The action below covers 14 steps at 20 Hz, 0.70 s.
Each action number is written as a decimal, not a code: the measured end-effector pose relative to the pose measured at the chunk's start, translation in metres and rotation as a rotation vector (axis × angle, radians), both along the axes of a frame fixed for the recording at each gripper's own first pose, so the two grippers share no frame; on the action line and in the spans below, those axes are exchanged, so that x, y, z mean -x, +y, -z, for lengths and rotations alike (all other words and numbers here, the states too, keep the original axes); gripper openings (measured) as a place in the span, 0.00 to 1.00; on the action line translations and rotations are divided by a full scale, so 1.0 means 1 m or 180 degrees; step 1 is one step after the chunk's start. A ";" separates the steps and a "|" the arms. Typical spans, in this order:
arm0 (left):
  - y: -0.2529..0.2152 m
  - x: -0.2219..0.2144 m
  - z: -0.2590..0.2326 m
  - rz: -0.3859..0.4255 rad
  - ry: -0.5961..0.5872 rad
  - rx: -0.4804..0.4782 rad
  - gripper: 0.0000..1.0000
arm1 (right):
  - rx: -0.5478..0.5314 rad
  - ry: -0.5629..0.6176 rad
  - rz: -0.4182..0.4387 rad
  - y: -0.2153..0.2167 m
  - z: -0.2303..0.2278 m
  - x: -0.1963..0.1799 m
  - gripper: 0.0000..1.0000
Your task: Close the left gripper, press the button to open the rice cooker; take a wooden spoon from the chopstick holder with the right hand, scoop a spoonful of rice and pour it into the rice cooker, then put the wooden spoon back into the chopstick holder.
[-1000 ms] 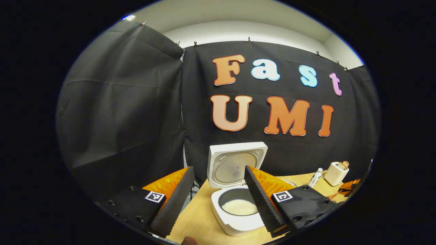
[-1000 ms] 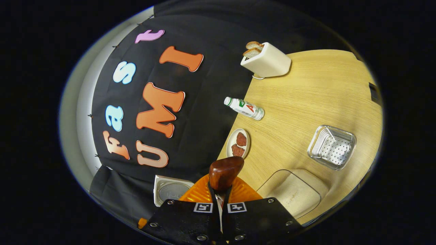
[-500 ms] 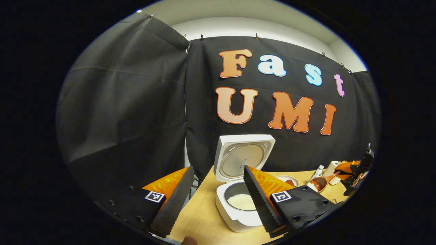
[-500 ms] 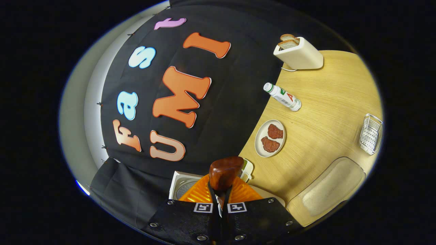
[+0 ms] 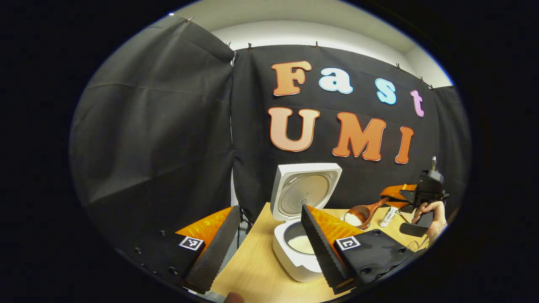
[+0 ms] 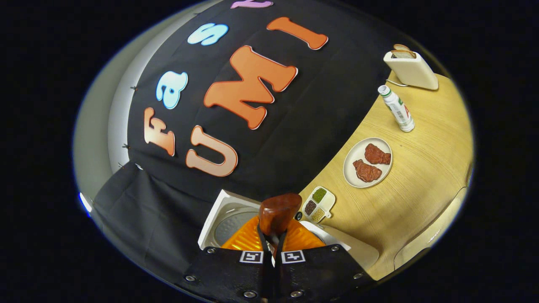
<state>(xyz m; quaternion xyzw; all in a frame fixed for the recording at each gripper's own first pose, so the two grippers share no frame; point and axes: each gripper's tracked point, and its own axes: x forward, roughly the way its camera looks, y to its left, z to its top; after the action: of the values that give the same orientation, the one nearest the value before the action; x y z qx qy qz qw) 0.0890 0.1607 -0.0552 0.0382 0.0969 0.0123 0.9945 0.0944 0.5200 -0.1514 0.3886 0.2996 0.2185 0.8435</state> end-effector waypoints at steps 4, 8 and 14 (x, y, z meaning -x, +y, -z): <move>0.007 0.002 0.003 -0.0030 0.0030 0.0028 0.99 | 0.0374 -0.0270 -0.0096 0.017 0.002 0.000 0.02; 0.013 0.008 -0.001 -0.0057 0.0015 0.0041 0.99 | 0.0644 -0.0567 -0.0167 0.026 -0.008 0.001 0.01; 0.018 0.015 -0.006 -0.0085 -0.0006 0.0036 0.99 | 0.0989 -0.0993 -0.0327 0.040 -0.021 0.006 0.01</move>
<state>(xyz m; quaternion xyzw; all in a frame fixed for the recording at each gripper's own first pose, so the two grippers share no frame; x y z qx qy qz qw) 0.0739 0.1789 -0.0491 0.0313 0.0966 0.0250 0.9945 0.0885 0.5598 -0.1301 0.1997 0.2150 0.2699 0.9171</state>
